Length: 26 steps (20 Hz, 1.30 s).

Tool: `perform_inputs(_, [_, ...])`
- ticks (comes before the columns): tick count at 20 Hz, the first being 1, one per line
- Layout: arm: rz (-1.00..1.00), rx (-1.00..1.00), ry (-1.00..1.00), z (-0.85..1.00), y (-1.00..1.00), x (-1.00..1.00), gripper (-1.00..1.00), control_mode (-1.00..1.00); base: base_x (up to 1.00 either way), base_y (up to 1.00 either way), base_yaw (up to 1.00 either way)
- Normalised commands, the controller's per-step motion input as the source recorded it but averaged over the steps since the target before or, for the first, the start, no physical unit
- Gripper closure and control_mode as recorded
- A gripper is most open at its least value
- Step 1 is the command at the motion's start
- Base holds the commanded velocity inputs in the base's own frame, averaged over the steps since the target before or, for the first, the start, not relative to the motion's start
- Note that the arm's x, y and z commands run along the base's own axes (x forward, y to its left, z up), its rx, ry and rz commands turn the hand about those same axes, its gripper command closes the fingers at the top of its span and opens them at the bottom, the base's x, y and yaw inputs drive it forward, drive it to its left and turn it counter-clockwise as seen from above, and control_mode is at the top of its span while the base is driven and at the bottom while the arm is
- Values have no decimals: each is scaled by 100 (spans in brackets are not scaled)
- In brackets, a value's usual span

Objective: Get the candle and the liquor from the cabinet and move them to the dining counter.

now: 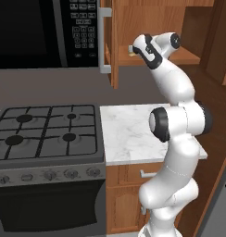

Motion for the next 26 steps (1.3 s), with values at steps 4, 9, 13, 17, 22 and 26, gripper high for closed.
perform_inputs(4, [0,0,0,-10,1,18,-100,-100,0,0,0])
perform_inputs(9, [0,0,1,-7,4,16,-100,-100,0,0,0])
perform_inputs(13, [0,0,3,-6,6,14,-100,-100,0,0,0])
perform_inputs(17, [0,0,4,-2,8,14,-100,-100,0,0,0])
perform_inputs(22, [0,0,4,-1,6,12,-100,-100,0,0,0])
perform_inputs(26, [0,0,4,-1,5,12,-100,-100,0,0,0])
